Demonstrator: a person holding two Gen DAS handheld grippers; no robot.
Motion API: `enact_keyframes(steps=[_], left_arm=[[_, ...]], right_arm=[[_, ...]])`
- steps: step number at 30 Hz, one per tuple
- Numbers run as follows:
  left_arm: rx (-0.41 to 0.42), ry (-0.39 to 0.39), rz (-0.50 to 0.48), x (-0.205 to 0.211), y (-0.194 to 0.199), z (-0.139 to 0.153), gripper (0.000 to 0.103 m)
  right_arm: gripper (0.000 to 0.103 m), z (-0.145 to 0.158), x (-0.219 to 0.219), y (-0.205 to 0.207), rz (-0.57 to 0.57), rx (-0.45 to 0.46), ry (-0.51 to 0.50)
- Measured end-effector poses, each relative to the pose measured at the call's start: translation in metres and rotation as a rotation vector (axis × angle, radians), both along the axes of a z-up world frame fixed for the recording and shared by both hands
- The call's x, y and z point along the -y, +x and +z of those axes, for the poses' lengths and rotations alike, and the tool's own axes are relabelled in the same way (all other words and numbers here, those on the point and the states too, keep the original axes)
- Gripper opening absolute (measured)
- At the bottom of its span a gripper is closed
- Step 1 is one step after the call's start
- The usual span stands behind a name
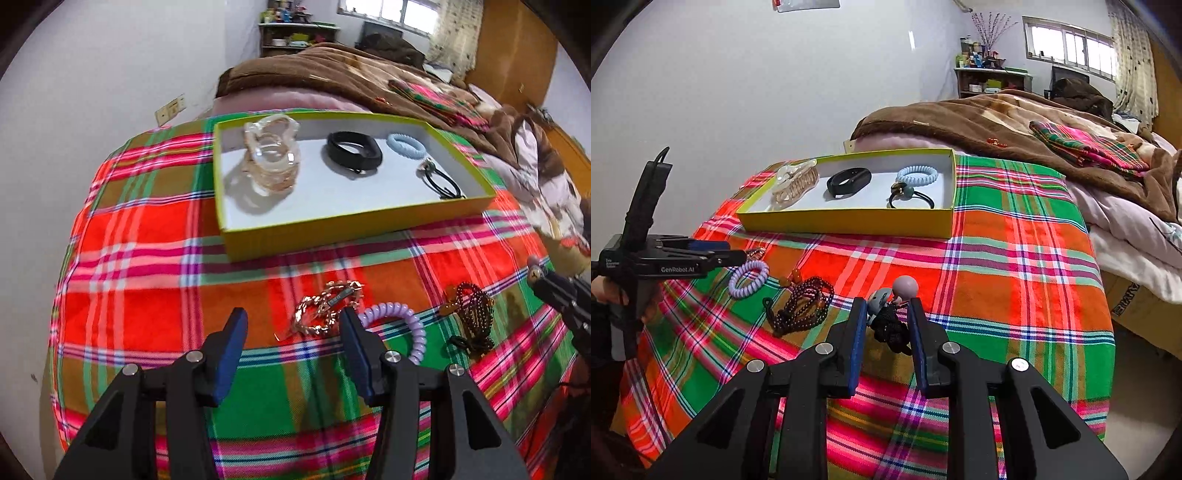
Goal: Organize jewelry
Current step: 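Lower the left gripper onto the gold rhinestone hair clip and close it, then carry the gold clip with the left gripper into the box while the right carries the bead tie there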
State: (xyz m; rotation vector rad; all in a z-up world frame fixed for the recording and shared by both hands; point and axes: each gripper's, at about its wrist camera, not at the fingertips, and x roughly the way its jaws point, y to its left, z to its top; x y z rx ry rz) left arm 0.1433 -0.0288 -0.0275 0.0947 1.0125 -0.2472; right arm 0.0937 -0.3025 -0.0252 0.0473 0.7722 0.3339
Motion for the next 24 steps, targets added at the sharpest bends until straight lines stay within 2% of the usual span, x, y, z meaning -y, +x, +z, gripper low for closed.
enact_keyframes(steps=[6,10,19,21,22,24], left_arm=[[-0.011,0.011,-0.055,0.016,0.009,0.000,0.054],[-0.004,0.053,-0.045,0.020,0.011,-0.003,0.054],[0.005,0.045,-0.032,0.014,0.009,-0.003,0.053],[0.008,0.041,-0.029,0.013,0.008,-0.002,0.047],[0.008,0.040,-0.028,0.012,0.008,-0.002,0.039],[0.006,0.032,-0.025,0.012,0.008,-0.001,0.039]], right_arm=[[0.023,-0.003,0.000,0.002,-0.002,-0.009,0.004],[0.023,-0.001,-0.001,0.002,0.004,-0.004,0.005],[0.023,0.002,-0.005,0.005,0.009,0.015,0.006],[0.023,0.004,-0.006,0.005,0.009,0.019,0.004],[0.023,0.004,-0.006,0.006,0.009,0.020,0.005],[0.023,0.004,-0.006,0.006,0.008,0.021,0.004]])
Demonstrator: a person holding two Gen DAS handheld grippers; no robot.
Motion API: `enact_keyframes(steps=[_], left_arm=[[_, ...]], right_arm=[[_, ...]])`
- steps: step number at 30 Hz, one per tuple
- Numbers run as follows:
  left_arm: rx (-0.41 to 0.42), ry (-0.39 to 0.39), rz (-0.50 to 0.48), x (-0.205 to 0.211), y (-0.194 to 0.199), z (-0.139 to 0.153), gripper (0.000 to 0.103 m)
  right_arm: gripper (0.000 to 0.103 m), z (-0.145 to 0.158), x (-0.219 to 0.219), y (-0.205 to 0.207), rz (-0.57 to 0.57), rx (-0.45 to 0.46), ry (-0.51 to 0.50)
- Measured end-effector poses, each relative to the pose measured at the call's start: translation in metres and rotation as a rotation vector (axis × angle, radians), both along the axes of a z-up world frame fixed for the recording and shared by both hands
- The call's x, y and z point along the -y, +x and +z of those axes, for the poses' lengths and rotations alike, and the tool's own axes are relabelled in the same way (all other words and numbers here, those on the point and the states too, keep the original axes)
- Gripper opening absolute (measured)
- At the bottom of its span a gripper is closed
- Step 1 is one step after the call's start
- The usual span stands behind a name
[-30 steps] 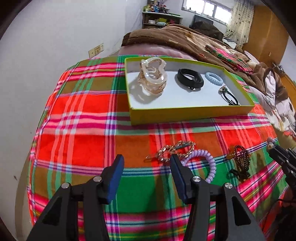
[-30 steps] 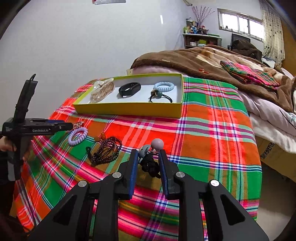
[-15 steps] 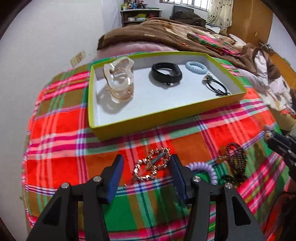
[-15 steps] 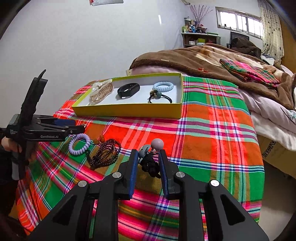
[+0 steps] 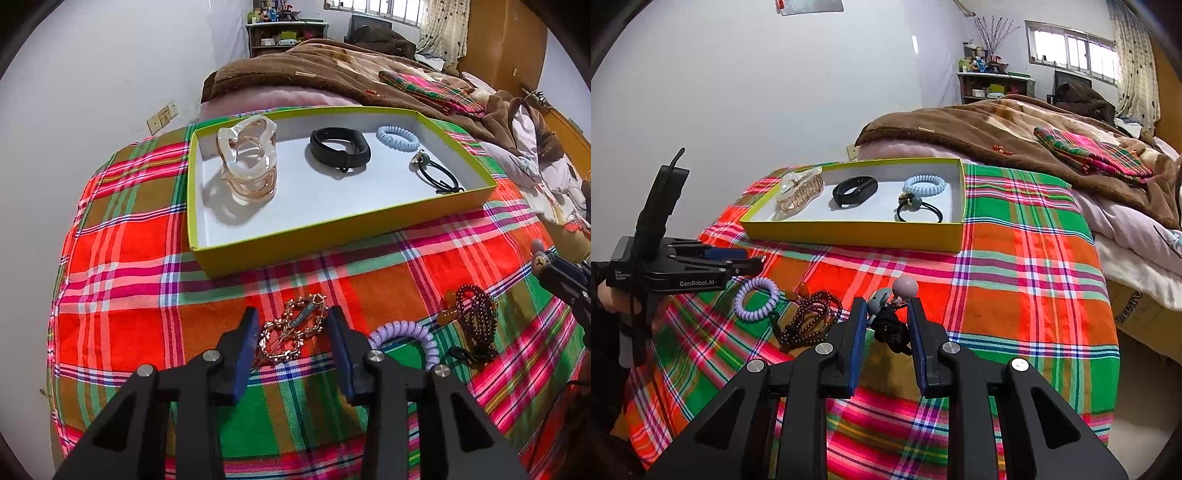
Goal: Organize jewelry
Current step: 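Carry the gold clip with the left gripper into the box while the right carries the bead tie there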
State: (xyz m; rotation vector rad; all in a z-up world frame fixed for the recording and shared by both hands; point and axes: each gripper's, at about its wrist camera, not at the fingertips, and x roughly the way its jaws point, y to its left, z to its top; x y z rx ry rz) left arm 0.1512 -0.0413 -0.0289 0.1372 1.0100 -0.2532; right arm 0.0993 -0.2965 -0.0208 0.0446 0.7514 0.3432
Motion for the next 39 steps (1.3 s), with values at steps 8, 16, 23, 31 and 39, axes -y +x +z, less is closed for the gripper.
enact_keyframes(steps=[8,16,23,31,39], left_arm=[[0.000,-0.015,0.014,-0.001,-0.004,0.001,0.039],[0.018,-0.028,0.017,0.000,-0.008,0.009,0.039],[0.041,-0.038,0.018,-0.001,-0.011,0.020,0.039],[0.075,-0.052,0.020,-0.003,-0.014,0.035,0.039],[0.129,-0.068,0.018,-0.004,-0.014,0.058,0.039]], right_arm=[[0.023,0.001,-0.001,-0.001,0.002,0.002,0.003],[0.023,0.004,-0.004,0.000,0.005,0.012,0.000],[0.023,0.009,-0.007,-0.001,0.009,0.021,-0.003],[0.023,0.021,-0.011,0.000,0.013,0.046,-0.009],[0.023,0.037,-0.018,0.010,0.019,0.081,-0.018]])
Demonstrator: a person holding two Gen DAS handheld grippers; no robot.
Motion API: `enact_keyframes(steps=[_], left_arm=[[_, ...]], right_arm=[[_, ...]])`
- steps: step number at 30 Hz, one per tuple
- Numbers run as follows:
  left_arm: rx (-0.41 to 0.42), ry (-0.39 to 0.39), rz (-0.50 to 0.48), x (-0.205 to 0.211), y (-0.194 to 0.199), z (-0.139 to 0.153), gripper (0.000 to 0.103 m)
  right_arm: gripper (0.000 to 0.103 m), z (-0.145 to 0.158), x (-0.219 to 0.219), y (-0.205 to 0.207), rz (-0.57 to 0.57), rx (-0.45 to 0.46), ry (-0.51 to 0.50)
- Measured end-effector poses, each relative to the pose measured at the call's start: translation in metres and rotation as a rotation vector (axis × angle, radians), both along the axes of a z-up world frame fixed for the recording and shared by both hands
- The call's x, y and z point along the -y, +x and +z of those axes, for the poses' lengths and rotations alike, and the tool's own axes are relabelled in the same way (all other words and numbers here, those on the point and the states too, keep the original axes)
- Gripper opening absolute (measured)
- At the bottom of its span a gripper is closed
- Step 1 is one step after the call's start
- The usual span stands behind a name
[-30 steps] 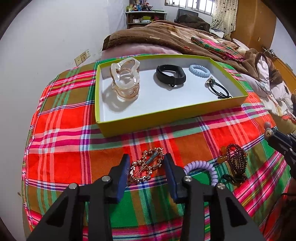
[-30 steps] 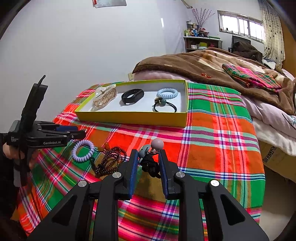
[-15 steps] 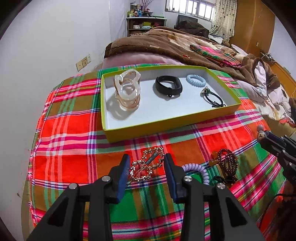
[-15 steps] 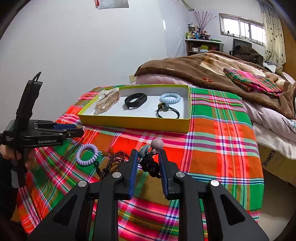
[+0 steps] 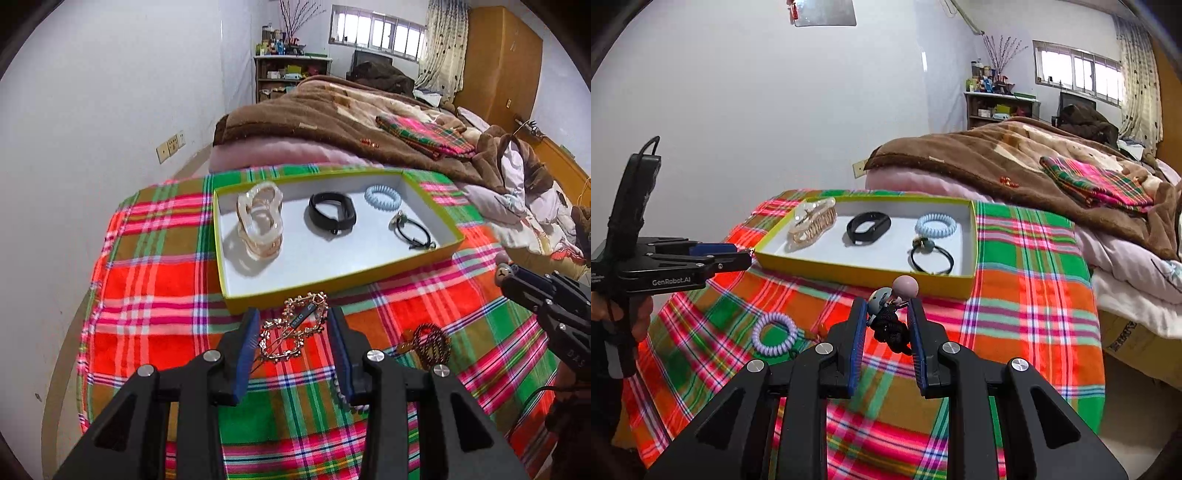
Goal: Organize jewelry
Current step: 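Carry the gold clip with the left gripper into the box while the right carries the bead tie there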
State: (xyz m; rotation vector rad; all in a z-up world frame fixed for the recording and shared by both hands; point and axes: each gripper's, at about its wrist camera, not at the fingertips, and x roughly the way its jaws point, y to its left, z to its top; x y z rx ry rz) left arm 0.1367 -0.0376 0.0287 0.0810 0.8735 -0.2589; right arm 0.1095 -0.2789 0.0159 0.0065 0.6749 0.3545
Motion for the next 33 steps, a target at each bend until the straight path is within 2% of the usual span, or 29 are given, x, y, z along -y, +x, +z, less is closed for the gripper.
enact_keyframes(steps=[8,15,26,33], left_arm=[[0.041,-0.014,-0.003,0.003,0.008,0.016,0.039],[0.045,-0.040,-0.001,0.007,0.023,0.018,0.039],[0.017,-0.081,0.008,0.017,0.050,0.006,0.039],[-0.005,-0.072,0.013,0.026,0.066,-0.007,0.039]], right_arm=[[0.023,0.017,-0.007,0.019,0.001,0.036,0.002],[0.023,0.021,-0.014,0.048,0.009,0.036,-0.007],[0.023,0.006,-0.026,0.107,0.008,-0.010,-0.028],[0.023,-0.012,-0.037,0.141,0.023,-0.057,-0.079]])
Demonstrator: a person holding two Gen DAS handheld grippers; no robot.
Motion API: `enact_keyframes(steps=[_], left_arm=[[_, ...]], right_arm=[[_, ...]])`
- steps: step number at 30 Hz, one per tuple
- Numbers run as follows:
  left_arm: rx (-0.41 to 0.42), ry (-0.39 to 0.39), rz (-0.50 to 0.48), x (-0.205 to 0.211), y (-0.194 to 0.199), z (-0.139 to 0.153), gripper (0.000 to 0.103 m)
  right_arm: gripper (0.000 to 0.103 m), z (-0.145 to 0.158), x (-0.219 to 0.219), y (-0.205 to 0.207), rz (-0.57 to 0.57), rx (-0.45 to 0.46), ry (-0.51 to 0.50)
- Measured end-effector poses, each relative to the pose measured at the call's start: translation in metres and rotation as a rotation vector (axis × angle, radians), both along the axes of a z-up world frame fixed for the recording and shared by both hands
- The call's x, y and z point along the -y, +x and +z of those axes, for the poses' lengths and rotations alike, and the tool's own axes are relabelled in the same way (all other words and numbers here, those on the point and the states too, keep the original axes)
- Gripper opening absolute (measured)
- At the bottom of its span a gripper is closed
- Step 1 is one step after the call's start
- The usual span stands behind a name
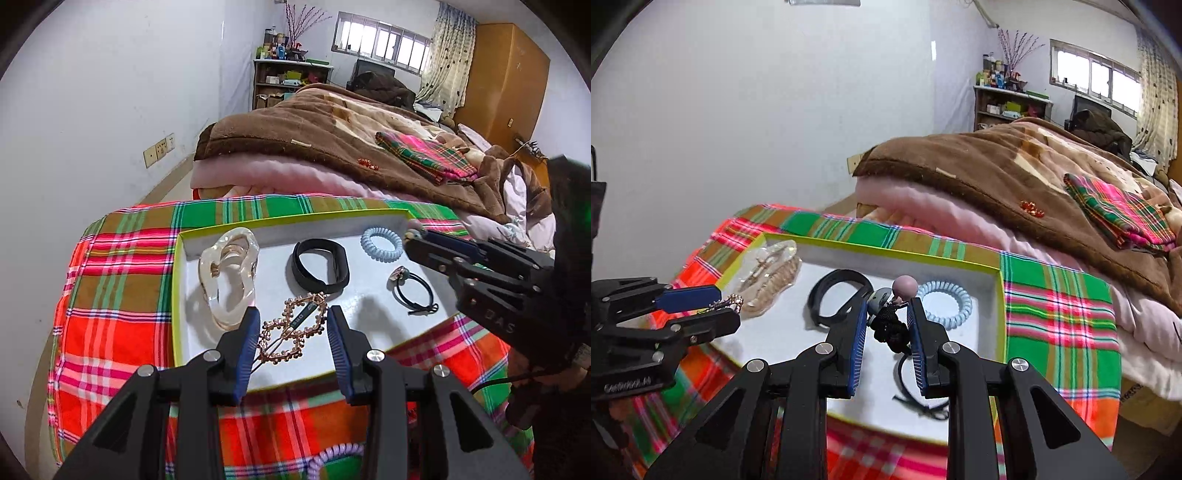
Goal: Organize jewelry
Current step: 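Carry the gold clip with the left gripper into the box while the right carries the bead tie there, then lower both grippers into the box and open them to release the clip and bead tie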
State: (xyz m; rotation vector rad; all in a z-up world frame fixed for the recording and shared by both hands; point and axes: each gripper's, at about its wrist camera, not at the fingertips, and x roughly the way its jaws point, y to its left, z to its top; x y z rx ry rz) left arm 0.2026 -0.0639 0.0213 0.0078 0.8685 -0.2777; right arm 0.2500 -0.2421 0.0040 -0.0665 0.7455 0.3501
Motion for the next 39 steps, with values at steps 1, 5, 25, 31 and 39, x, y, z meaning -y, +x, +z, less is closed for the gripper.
enact_keyframes(steps=[1,5,25,31,39], left_arm=[[-0.008,-0.005,0.000,0.001,0.003,-0.002,0.039],[-0.016,0.008,0.002,0.007,0.011,-0.010,0.039],[-0.088,0.014,0.015,0.009,0.030,-0.038,0.039],[-0.102,0.011,0.017,0.010,0.032,-0.042,0.039],[-0.113,0.012,0.017,0.011,0.034,-0.045,0.040]], right_arm=[[0.023,-0.003,-0.001,0.003,-0.002,-0.006,-0.005],[0.023,-0.015,-0.004,0.017,-0.002,-0.040,-0.016],[0.023,-0.040,-0.018,0.039,0.017,-0.097,-0.078],[0.024,-0.040,-0.017,0.040,0.017,-0.097,-0.079],[0.024,-0.041,-0.018,0.041,0.015,-0.097,-0.076]])
